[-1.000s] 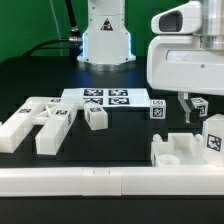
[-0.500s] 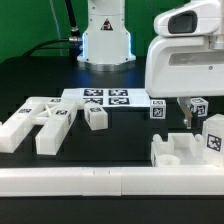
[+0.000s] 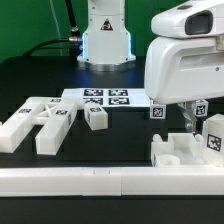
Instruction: Assemble chair
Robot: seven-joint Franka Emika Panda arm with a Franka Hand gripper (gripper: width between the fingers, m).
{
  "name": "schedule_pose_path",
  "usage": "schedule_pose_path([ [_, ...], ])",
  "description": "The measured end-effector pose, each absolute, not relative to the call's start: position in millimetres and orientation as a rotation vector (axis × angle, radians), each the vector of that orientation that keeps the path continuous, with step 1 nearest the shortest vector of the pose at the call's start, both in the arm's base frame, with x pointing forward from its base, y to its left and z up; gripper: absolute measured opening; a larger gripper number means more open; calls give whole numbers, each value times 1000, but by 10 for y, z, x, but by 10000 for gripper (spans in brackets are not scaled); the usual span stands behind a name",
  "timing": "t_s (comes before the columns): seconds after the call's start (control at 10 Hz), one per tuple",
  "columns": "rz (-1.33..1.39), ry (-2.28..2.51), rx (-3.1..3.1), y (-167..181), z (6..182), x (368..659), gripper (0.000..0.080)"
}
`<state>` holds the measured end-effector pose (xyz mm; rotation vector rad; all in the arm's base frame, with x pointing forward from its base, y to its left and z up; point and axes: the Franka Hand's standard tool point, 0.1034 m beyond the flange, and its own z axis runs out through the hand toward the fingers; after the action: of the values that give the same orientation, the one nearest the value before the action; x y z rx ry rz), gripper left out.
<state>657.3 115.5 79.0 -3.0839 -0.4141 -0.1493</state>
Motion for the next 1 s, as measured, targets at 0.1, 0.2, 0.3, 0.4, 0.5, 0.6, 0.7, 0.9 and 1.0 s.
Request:
schedule_pose_path([
  [0.1, -149, -413, -3084, 1141, 790, 6576, 649],
  [0.2, -149, -410, -3085, 1139, 788, 6575, 649],
  [0.3, -148, -408, -3085, 1138, 786, 6574, 560],
  [0.4, -148, -360, -3088, 1139, 786, 6573, 425],
  [0.5, -147, -361, -3088, 1139, 786, 6573, 425],
  [0.6, -147, -286, -3090, 1146, 786, 6573, 286],
  [0.7, -144, -94, -3095, 1148, 788, 6574, 287],
  [0.9, -143, 92, -3090, 1140, 796, 6583, 287],
  [1.0, -139, 190, -3083, 1135, 800, 6586, 287],
])
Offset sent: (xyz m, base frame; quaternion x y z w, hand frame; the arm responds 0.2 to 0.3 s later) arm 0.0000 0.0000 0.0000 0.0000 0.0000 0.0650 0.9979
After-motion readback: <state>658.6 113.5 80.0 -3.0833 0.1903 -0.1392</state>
